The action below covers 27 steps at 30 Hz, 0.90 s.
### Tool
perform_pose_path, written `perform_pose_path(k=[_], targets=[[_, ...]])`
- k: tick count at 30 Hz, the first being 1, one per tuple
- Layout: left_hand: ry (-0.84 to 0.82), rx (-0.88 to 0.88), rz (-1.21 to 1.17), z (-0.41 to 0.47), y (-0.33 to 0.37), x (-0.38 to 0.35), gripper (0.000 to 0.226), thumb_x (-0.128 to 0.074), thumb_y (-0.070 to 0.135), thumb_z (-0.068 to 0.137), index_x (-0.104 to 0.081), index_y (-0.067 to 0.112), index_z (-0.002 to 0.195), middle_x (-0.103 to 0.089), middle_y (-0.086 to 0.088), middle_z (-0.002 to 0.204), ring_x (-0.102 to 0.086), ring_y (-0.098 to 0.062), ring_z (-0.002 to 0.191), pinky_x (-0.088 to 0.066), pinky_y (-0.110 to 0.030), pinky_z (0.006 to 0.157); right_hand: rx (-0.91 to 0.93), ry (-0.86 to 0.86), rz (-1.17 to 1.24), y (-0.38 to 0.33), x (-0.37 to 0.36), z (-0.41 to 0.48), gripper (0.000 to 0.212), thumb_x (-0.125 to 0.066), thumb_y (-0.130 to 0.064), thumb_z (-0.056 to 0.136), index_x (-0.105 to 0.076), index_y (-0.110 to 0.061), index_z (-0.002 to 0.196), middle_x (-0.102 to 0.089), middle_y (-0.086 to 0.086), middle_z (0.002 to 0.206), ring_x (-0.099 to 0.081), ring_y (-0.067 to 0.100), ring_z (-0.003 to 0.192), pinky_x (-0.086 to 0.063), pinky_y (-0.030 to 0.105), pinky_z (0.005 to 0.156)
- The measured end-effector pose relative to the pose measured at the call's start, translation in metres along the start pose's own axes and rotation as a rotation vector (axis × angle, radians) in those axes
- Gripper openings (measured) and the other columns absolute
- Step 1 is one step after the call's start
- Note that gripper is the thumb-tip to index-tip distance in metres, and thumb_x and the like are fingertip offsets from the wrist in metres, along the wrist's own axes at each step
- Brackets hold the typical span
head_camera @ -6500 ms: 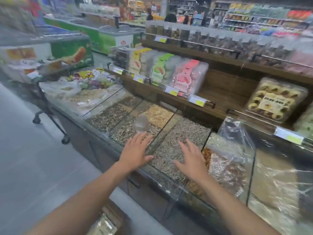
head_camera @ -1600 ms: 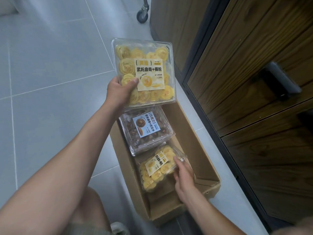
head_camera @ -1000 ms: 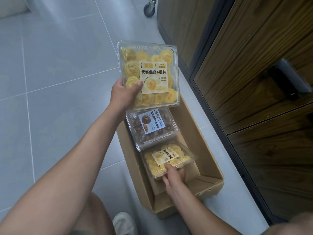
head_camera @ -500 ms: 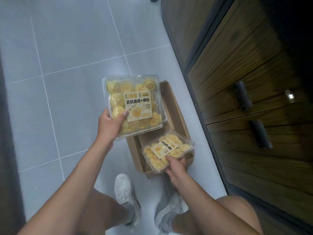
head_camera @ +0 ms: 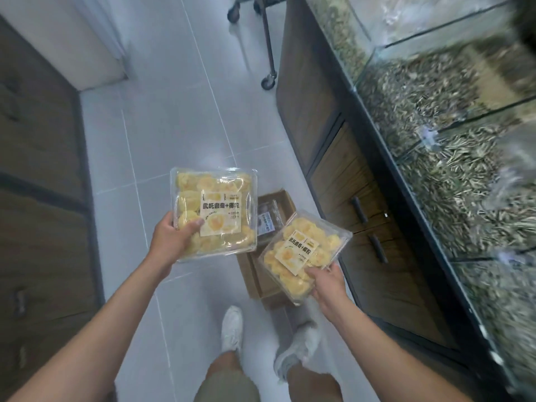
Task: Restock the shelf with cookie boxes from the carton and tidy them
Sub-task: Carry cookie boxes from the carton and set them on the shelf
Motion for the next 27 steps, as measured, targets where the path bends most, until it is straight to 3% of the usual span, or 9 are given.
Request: perform_pose_path(k=[3,5,7,9,12,16,20,23,27], targets=[[-0.026,-0.028,-0.013,-0.017,0.043,0.030,0.025,-0.083,0.027,0.091,-0.065,0.020,0.108,-0.075,-0.001,0.102,-0.073,-0.021,0.088,-0.058,-0.034,0.072,0.094,-0.029,0.003,-0.050,-0.005,-0.055,0.050,-0.065,0.008,0.094,-0.057,-0.017,0.136,-0.073,0.007,0.126,-0.073,0.028,0.109,-0.060,0.051,0.093],[-0.053,-0.064,-0.034,-0.026,0.072,0.043,0.031,-0.083,0.028,0.090,-0.067,0.020,0.116,-0.078,-0.001,0.105,-0.076,-0.023,0.093,-0.060,-0.036,0.076,0.171,-0.055,0.011,-0.081,-0.006,-0.089,0.045,-0.063,0.011,0.094,-0.060,-0.014,0.132,-0.073,0.009,0.126,-0.073,0.028,0.109,-0.058,0.053,0.096],[-0.082,-0.103,-0.045,-0.030,0.100,0.053,0.025,-0.082,0.029,0.091,-0.066,0.031,0.111,-0.076,0.005,0.105,-0.075,-0.019,0.095,-0.060,-0.036,0.079,0.240,-0.067,0.032,-0.110,-0.002,-0.121,0.038,-0.064,0.009,0.094,-0.064,-0.015,0.123,-0.075,0.011,0.123,-0.074,0.030,0.107,-0.058,0.054,0.098],[-0.126,-0.136,-0.067,-0.034,0.124,0.058,0.024,-0.083,0.030,0.091,-0.065,0.032,0.107,-0.075,0.006,0.105,-0.074,-0.017,0.097,-0.061,-0.040,0.085,0.309,-0.095,0.070,-0.135,0.002,-0.150,0.036,-0.063,0.006,0.097,-0.064,-0.013,0.127,-0.076,0.012,0.122,-0.075,0.031,0.108,-0.059,0.053,0.097],[-0.190,-0.185,-0.059,-0.038,0.152,0.056,0.056,-0.088,0.047,0.076,-0.068,0.022,0.122,-0.078,-0.002,0.115,-0.077,-0.025,0.102,-0.062,-0.054,0.093,0.408,-0.130,0.132,-0.168,0.014,-0.189,0.027,-0.059,-0.003,0.101,-0.063,-0.010,0.127,-0.077,0.013,0.119,-0.075,0.032,0.107,-0.064,0.048,0.086],[-0.297,-0.253,-0.043,-0.054,0.182,0.029,0.044,-0.087,0.038,0.081,-0.070,0.019,0.117,-0.081,-0.005,0.109,-0.078,-0.030,0.099,-0.062,-0.056,0.091,0.518,-0.120,0.204,-0.199,0.043,-0.230,0.027,-0.058,-0.005,0.102,-0.064,-0.011,0.128,-0.078,0.012,0.115,-0.078,0.026,0.099,-0.065,0.039,0.072],[-0.383,-0.306,-0.004,-0.082,0.202,-0.013,0.016,-0.080,0.025,0.093,-0.072,0.022,0.107,-0.082,0.000,0.098,-0.077,-0.028,0.099,-0.061,-0.051,0.092,0.582,-0.088,0.272,-0.211,0.083,-0.270,0.025,-0.059,-0.007,0.101,-0.065,-0.011,0.125,-0.079,0.012,0.112,-0.078,0.026,0.096,-0.066,0.040,0.071],[-0.465,-0.346,0.002,-0.112,0.214,-0.050,0.023,-0.081,0.031,0.092,-0.070,0.023,0.110,-0.080,-0.003,0.106,-0.075,-0.032,0.102,-0.059,-0.053,0.096,0.597,-0.046,0.321,-0.207,0.118,-0.290,0.025,-0.059,-0.007,0.101,-0.065,-0.012,0.125,-0.078,0.013,0.113,-0.078,0.028,0.097,-0.066,0.045,0.073],[-0.587,-0.358,0.017,-0.161,0.221,-0.102,0.050,-0.082,0.039,0.090,-0.058,0.019,0.129,-0.069,0.001,0.115,-0.066,-0.026,0.104,-0.051,-0.041,0.094,0.593,0.020,0.375,-0.187,0.173,-0.310,0.029,-0.059,-0.009,0.101,-0.064,-0.011,0.130,-0.076,0.017,0.121,-0.074,0.036,0.109,-0.062,0.057,0.083]])
Point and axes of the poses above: each hand's wrist, its own z-axis towards the middle knuckle, its own x-axis out of the back of the hand, y = z × x, the point moved 10 cm from there along z, towards the middle knuckle
